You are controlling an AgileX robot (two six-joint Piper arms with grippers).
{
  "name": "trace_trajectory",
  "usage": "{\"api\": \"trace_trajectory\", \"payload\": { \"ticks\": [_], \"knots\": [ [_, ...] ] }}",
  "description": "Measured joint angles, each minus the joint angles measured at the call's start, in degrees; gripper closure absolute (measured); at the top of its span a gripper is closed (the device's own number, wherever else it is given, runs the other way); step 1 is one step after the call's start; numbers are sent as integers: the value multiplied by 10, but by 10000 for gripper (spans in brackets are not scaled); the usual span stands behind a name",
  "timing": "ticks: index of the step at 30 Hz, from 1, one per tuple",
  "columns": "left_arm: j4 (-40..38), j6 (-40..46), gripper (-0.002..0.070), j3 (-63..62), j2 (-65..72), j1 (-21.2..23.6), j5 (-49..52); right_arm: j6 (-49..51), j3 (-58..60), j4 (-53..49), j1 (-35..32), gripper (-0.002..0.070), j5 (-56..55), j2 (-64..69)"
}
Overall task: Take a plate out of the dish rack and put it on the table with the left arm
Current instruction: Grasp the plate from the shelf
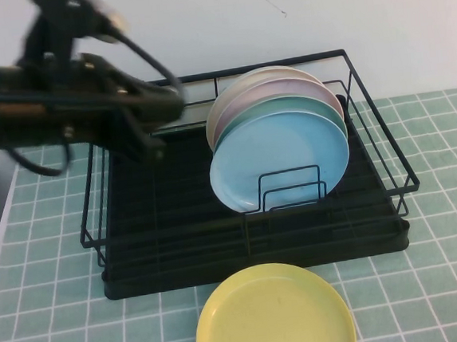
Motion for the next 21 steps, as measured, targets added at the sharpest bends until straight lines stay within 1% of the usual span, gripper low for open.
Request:
{"api": "trace_trajectory", "payload": {
  "ticks": [3, 5, 7, 9, 14, 21],
  "knots": [
    [55, -4, 459, -9, 29, -47, -37, 0, 0, 0, 0, 678, 0, 0],
    [94, -4, 397, -12, 48, -70, -61, 0, 0, 0, 0, 678, 0, 0],
    [118, -4, 361, -13, 66, -89, -86, 0, 0, 0, 0, 678, 0, 0],
    [129, -5, 346, -13, 86, -103, -116, 0, 0, 0, 0, 678, 0, 0],
    [132, -6, 335, -13, 127, -126, -194, 0, 0, 0, 0, 678, 0, 0],
    [107, -7, 333, -13, 179, -129, -262, 0, 0, 0, 0, 678, 0, 0]
  ]
}}
